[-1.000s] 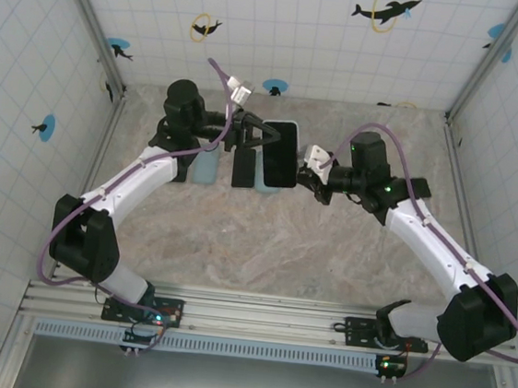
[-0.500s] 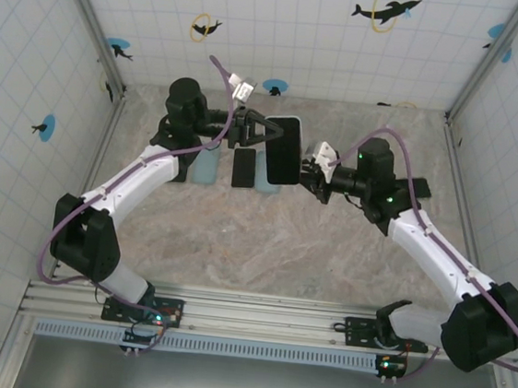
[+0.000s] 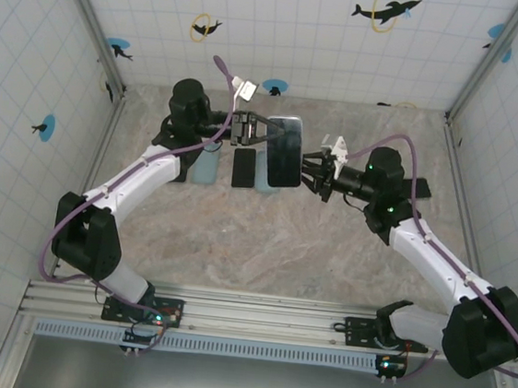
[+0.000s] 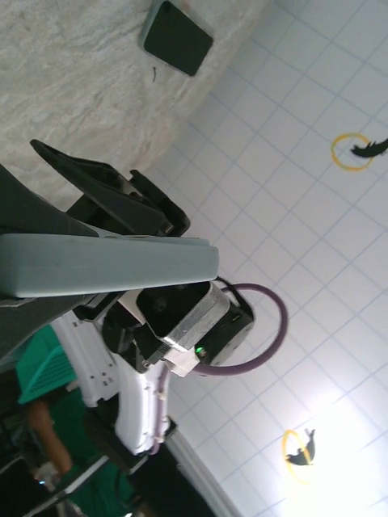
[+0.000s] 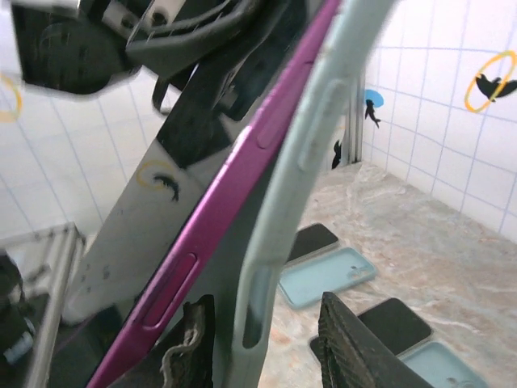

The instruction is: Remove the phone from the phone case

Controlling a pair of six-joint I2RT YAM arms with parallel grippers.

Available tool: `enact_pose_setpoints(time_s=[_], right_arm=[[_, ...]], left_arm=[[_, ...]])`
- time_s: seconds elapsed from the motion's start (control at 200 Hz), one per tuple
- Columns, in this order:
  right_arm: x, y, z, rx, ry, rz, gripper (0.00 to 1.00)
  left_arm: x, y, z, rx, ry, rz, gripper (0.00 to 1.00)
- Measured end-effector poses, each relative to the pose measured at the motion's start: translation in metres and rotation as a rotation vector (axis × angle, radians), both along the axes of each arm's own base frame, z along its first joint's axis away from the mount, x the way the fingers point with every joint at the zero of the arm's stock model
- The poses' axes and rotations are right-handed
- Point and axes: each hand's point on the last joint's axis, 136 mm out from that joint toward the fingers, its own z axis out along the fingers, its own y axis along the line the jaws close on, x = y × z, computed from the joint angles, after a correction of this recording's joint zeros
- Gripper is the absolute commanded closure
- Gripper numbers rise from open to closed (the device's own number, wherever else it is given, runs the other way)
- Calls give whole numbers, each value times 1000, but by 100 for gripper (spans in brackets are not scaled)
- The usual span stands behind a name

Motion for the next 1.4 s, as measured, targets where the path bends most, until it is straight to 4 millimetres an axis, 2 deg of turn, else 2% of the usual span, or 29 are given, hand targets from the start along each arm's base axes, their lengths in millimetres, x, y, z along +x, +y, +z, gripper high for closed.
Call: enact_pose_setpoints(time_s=[0.205,0.435,0.681,0.826,0.871,0.916,0.981,1.106,1.401], right_arm=[[11,-10,5,230,232,-70,63],[10,-12,9,424,439,-92,65],[8,-11,16,551,573,-88,70],[10,-9,17,599,636,-74,78],[10,-8,18,608,651,-69,82],[10,-7,17,618,668,-66,86],[11,-8,19,634,684,-64,90],[9,-8,23,664,697,-47,92],[10,-9,8,684,762,-70,94]], left_arm=[[16,0,-9,-22,170,100,100],[28,1,-14,-77,363,174,100],[33,1,-11,-119,437,211,100],[37,2,-14,-129,456,231,96],[37,2,-15,-129,461,236,91],[38,2,-17,-128,467,241,83],[40,2,-19,-128,472,252,80],[45,2,-23,-127,479,269,66],[49,3,-25,-130,483,292,41]])
